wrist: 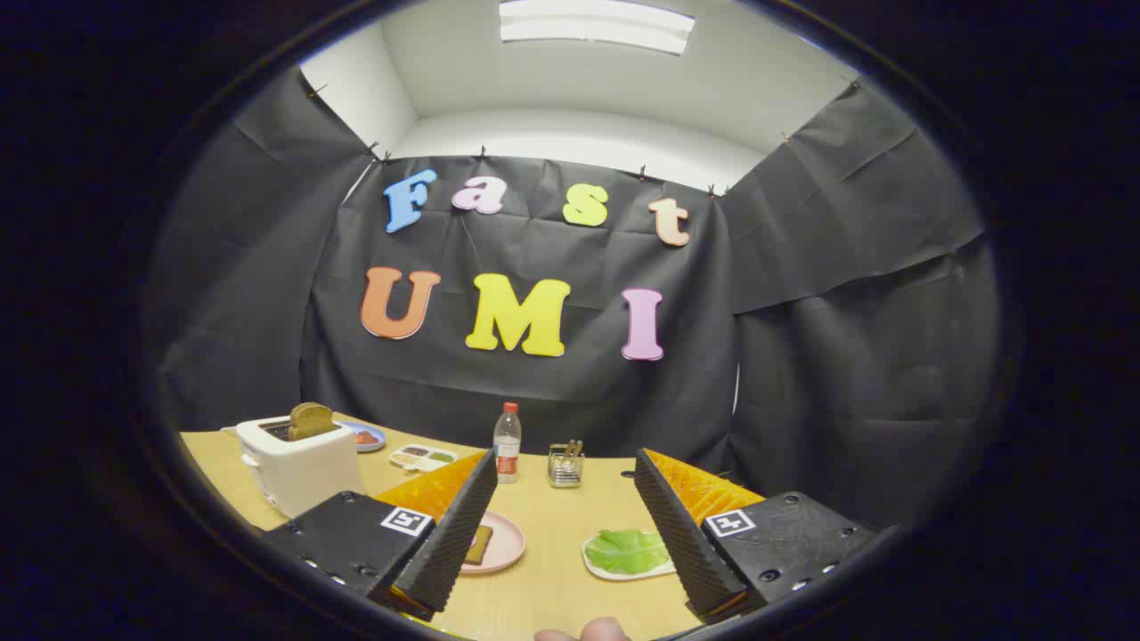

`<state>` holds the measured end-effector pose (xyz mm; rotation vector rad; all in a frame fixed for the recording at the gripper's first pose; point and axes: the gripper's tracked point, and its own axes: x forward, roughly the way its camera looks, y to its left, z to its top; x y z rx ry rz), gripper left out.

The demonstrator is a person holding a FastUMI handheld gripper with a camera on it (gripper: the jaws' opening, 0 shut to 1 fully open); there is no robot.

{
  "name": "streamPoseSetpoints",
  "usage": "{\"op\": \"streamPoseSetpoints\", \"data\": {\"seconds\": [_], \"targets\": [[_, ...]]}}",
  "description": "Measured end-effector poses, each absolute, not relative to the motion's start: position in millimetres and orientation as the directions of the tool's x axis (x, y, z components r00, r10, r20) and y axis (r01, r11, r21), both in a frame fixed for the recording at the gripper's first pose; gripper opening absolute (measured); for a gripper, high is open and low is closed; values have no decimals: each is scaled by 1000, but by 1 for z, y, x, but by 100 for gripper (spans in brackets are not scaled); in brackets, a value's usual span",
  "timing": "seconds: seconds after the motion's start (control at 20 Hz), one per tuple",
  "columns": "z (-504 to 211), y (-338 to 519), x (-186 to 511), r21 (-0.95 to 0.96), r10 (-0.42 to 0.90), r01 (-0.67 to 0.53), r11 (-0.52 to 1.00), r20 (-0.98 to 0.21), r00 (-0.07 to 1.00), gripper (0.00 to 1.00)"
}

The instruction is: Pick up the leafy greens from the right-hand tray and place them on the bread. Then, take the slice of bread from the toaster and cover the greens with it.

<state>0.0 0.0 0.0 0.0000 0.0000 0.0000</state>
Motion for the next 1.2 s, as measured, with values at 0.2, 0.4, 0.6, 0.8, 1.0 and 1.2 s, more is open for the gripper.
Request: {"op": "streamPoseSetpoints", "data": {"seconds": [0.2,0.4,0.6,0.8,1.0,1.2], "targets": [[-2,-7,2,30,-12,12,999,-6,1000,95],[-3,-15,3,29,-35,35,999,-17,999,95],[-1,-18,5,32,-47,47,998,-17,999,95],[-3,-18,7,34,-45,46,998,-24,999,95],[-7,-16,11,18,-42,42,999,-34,999,95],[-9,-21,16,11,-56,57,998,-40,998,95]]}}
